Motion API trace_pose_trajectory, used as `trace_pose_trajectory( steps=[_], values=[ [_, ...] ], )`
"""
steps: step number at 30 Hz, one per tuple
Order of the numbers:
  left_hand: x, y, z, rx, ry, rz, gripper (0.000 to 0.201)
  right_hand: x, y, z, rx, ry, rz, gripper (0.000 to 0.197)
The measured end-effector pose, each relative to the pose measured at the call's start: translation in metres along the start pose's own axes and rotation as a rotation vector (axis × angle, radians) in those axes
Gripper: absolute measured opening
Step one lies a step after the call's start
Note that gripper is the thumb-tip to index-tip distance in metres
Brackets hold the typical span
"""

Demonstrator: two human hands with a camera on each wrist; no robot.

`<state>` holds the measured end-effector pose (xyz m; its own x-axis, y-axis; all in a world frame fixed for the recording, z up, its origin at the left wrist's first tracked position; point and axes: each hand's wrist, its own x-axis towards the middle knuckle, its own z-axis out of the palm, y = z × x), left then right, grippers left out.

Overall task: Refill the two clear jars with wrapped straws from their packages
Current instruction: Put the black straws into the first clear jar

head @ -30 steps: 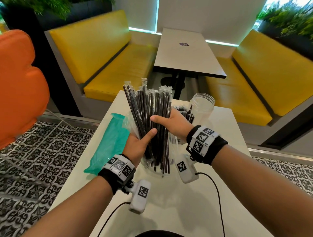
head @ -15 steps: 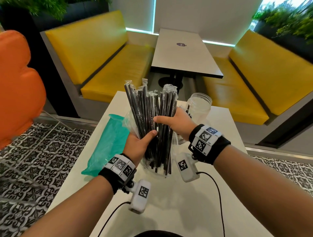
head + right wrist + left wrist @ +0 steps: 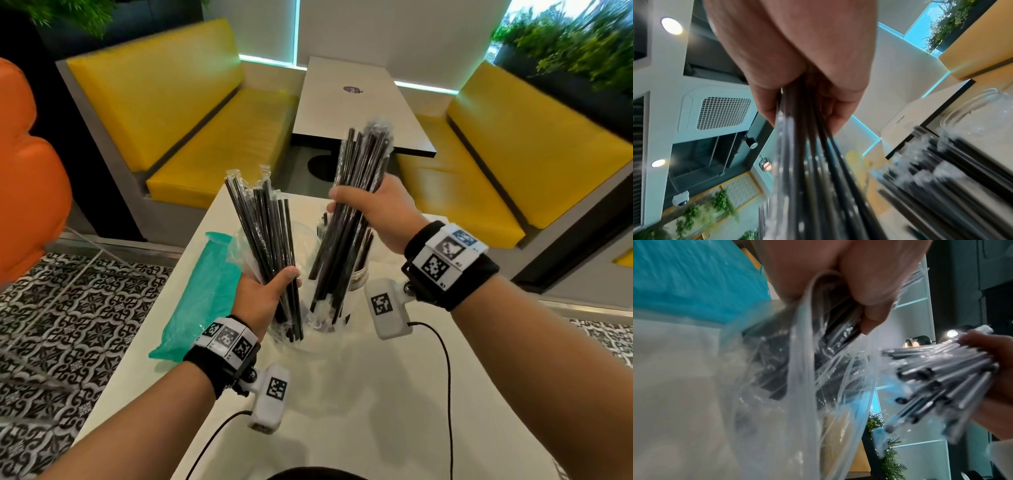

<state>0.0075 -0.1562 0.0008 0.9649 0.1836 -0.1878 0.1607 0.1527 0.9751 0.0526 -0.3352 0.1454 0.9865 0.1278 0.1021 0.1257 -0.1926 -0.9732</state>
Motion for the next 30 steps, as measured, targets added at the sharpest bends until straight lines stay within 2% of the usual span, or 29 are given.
trace_pose_trajectory(
  steps=[5, 11, 17, 19, 22, 24, 28, 30],
  values=[
    [0.002, -0.004, -0.003, 0.024, 0.063, -0.019, 0.015, 0.011, -0.021, -0.028, 0.101, 0.108, -0.085, 0.013],
    [-0.001, 0.006, -0.001, 0.021, 0.113, -0.001, 0.03, 0.023, -0.019, -0.043, -0.054, 0.225, -0.205, 0.014],
    [-0.002, 0.016, 0.007, 0.004, 0.145, 0.001, 0.023, 0.019, -0.003, -0.032, -0.058, 0.21, -0.264, 0.015],
    [-0.002, 0.015, 0.007, 0.018, 0.15, -0.005, 0.019, 0.019, -0.008, -0.034, -0.051, 0.213, -0.297, 0.009],
    [-0.001, 0.013, 0.005, 0.022, 0.173, -0.016, 0.033, 0.017, -0.021, -0.038, -0.026, 0.176, -0.325, 0.015],
    [0.0, 0.012, 0.004, 0.016, 0.171, -0.009, 0.037, 0.016, -0.025, -0.038, -0.009, 0.132, -0.341, 0.01],
    [-0.002, 0.011, 0.003, 0.037, 0.157, -0.016, 0.029, 0.019, -0.012, -0.037, -0.023, 0.029, -0.257, 0.012],
    [-0.002, 0.011, 0.002, 0.034, 0.152, -0.028, 0.03, 0.022, 0.002, -0.035, -0.103, -0.031, -0.202, 0.017]
  ],
)
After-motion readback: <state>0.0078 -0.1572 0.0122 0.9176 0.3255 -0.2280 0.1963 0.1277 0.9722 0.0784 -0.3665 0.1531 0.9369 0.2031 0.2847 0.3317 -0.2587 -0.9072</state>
